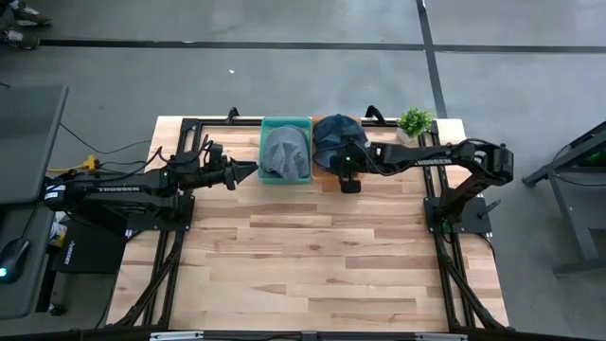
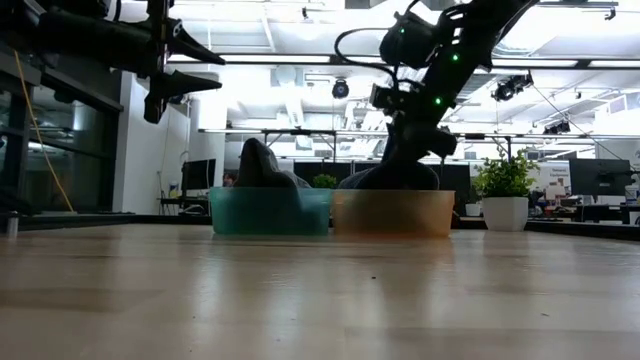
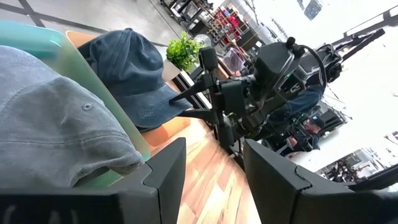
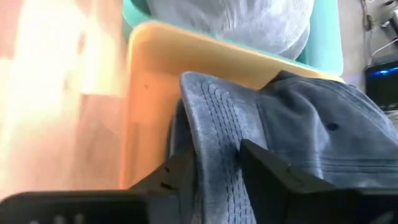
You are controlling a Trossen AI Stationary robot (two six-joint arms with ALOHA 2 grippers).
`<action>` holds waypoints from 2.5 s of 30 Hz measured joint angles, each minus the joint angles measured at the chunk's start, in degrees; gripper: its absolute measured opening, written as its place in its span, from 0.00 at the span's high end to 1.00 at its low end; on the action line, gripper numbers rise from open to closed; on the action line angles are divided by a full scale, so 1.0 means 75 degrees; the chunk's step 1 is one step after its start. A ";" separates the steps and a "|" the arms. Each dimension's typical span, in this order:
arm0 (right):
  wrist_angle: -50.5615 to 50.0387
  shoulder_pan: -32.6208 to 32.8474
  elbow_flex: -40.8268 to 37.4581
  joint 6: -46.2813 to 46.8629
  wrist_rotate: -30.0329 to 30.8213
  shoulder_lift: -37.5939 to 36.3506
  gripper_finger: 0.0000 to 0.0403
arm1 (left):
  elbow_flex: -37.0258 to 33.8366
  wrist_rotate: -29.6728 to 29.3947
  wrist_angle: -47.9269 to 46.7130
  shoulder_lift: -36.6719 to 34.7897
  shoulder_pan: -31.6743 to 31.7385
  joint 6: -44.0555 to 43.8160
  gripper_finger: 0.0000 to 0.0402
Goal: Pick & Place hat
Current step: Put the black cap into the orange bin
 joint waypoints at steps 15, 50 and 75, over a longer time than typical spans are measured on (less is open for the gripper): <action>-0.0562 0.0410 0.0026 0.1679 -0.0191 -0.0087 0.47 | 0.0000 0.0338 -0.0068 -0.0001 0.0000 0.0009 0.60; -0.4591 0.1254 0.2393 0.4455 0.0554 -0.0441 0.68 | -0.0003 0.0767 -0.0068 -0.0002 0.0000 0.0028 0.60; -0.3042 -0.1327 0.1083 0.5535 -0.0962 -0.1699 1.00 | -0.0009 0.0734 -0.0068 -0.0002 0.0000 0.0029 0.60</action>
